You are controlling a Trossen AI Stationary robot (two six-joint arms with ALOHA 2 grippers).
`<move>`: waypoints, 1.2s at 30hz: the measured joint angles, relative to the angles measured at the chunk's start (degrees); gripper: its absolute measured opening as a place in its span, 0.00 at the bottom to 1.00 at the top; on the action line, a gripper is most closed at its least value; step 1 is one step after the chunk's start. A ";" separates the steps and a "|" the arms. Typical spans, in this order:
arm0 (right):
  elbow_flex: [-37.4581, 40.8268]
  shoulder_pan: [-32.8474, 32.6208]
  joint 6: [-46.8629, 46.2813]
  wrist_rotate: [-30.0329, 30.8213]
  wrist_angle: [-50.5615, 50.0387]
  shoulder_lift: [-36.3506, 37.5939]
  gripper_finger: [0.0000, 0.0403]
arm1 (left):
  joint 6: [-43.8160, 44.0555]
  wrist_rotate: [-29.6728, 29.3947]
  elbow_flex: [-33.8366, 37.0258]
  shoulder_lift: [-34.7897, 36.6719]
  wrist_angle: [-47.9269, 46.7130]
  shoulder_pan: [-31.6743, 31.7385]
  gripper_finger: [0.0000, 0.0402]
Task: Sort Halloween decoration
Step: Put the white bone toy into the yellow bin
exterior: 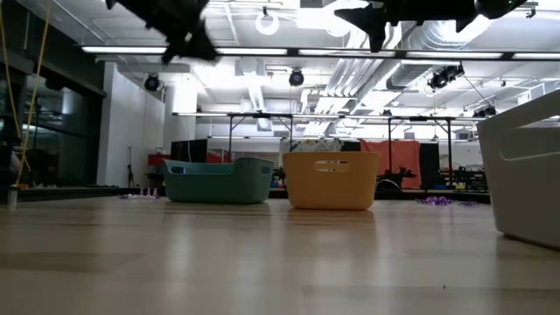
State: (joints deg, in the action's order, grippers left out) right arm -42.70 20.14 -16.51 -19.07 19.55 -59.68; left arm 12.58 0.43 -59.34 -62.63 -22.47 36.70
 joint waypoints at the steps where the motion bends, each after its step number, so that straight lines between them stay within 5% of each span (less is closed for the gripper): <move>1: 0.00 0.00 0.00 0.00 -0.20 0.00 0.43 | 0.66 -1.61 -0.22 -0.19 -3.71 1.90 0.27; 11: 0.00 0.00 0.38 2.80 -1.82 0.00 0.43 | 17.59 -7.34 9.04 -4.51 -26.83 11.09 0.45; 21: 0.00 0.00 0.48 2.82 -3.35 0.00 0.43 | 35.84 -8.10 23.26 -4.49 -14.92 11.07 0.44; 26: 0.00 0.00 0.53 2.87 -3.63 0.00 0.43 | 34.96 -12.61 24.10 -6.67 -13.02 11.10 0.43; 36: 0.00 0.00 1.53 2.97 -3.87 0.00 0.43 | 34.19 -11.34 24.12 -17.03 -6.86 11.44 0.43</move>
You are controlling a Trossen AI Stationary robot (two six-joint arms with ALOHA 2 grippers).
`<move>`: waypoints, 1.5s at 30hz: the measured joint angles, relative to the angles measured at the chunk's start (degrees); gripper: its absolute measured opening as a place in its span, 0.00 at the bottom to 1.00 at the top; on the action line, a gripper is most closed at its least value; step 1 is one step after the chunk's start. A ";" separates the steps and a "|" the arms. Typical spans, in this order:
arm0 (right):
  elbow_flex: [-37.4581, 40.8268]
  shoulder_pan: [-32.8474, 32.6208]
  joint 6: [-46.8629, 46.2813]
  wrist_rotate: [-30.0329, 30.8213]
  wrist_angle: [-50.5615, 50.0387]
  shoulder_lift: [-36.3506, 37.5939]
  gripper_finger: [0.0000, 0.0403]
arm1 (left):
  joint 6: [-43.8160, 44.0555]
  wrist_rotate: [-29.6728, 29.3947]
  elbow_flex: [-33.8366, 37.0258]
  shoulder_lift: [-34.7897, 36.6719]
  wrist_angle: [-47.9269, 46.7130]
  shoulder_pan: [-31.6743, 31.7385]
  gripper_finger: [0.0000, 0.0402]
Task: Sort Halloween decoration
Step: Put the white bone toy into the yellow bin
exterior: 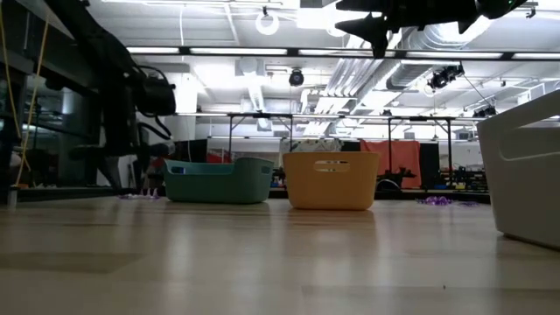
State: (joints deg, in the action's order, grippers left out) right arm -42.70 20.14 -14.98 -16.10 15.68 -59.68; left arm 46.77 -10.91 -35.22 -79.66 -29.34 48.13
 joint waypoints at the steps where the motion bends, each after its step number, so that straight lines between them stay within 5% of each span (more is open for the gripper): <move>1: 0.00 0.00 0.00 0.00 0.00 0.00 0.43 | 0.72 -0.10 0.00 -0.57 0.55 0.17 0.43; 17: 0.00 0.00 -1.68 -0.02 -0.02 0.00 0.43 | -0.95 -1.98 -0.20 -4.99 3.51 0.28 0.38; 35: 0.00 0.00 -2.12 -0.09 -0.25 0.00 0.43 | -4.15 -1.57 -0.07 -4.43 3.87 0.27 0.02; 45: 0.00 0.00 -2.12 -0.11 -0.50 0.00 0.43 | -5.50 1.29 0.15 4.11 -3.09 0.22 0.01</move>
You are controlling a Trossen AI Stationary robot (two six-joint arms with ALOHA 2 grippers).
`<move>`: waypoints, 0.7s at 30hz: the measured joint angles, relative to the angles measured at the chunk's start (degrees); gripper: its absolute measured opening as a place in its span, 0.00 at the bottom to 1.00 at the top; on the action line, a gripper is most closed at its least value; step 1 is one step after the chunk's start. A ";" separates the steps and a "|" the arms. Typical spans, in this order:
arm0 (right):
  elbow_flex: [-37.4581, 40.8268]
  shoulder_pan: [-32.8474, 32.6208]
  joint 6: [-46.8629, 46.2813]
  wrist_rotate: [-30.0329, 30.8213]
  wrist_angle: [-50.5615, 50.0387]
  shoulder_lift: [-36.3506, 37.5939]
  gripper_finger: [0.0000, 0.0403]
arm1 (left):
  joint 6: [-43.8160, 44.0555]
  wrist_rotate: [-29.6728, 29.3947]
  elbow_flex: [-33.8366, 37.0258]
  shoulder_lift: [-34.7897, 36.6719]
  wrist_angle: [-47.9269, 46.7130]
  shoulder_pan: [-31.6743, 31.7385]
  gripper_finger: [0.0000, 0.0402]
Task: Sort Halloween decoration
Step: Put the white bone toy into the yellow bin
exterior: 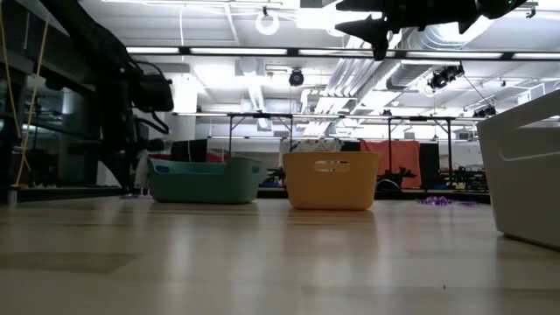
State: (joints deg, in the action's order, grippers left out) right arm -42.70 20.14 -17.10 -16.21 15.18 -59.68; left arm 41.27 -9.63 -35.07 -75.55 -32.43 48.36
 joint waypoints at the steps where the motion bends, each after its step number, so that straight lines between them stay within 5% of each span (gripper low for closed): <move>1: 0.00 0.00 0.00 0.00 0.00 0.00 0.43 | 0.01 0.00 -0.01 1.54 -0.93 0.00 0.01; 12: 0.00 0.00 0.00 0.00 0.00 0.00 0.43 | -5.19 4.70 -6.64 18.78 -5.87 -0.30 0.01; 21: 0.00 0.00 0.00 0.77 0.17 0.00 0.43 | -17.24 11.56 -16.83 22.62 20.76 -10.24 0.01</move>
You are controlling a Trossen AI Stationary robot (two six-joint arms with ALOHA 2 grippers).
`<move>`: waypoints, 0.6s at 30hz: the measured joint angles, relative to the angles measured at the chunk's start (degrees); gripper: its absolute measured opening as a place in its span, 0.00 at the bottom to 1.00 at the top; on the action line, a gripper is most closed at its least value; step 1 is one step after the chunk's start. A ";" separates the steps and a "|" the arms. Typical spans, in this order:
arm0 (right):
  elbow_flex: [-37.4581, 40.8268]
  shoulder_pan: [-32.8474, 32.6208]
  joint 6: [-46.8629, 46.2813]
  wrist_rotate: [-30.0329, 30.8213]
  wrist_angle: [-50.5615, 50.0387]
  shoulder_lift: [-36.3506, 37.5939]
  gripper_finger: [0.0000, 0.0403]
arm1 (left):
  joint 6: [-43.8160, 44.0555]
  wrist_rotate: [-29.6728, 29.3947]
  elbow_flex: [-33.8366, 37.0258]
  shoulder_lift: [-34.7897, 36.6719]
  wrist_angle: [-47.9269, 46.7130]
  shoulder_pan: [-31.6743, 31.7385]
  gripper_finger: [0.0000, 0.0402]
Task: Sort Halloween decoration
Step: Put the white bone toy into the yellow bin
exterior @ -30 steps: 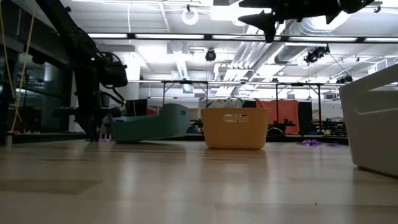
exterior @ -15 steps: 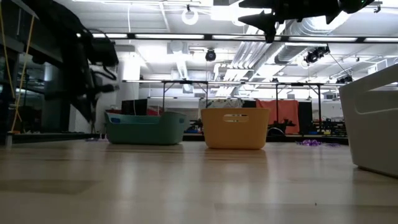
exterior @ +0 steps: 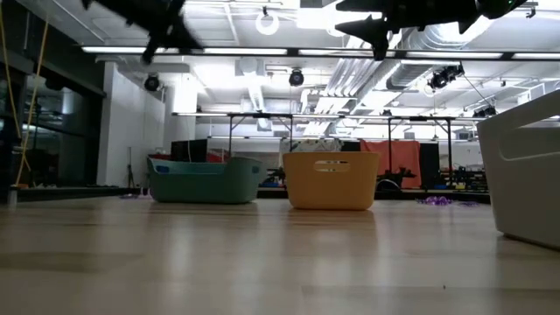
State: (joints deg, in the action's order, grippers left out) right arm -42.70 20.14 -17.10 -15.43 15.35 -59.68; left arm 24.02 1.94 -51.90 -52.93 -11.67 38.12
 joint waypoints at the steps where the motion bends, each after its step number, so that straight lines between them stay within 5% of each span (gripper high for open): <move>1: 0.00 0.00 0.00 0.33 0.26 0.00 0.43 | -2.05 0.68 -0.65 -0.37 3.55 -1.81 0.01; 11: 0.00 -1.20 -0.86 0.66 10.64 0.02 0.43 | -14.16 15.76 -2.69 -7.04 23.97 -18.88 0.00; 18: -0.02 -2.27 -0.48 0.67 11.82 0.02 0.43 | -13.91 13.73 -2.69 -10.59 25.60 -23.68 0.00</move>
State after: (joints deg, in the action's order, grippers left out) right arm -42.72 17.87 -17.58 -14.76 27.17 -59.66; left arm 10.12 15.66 -54.59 -63.51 13.93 14.44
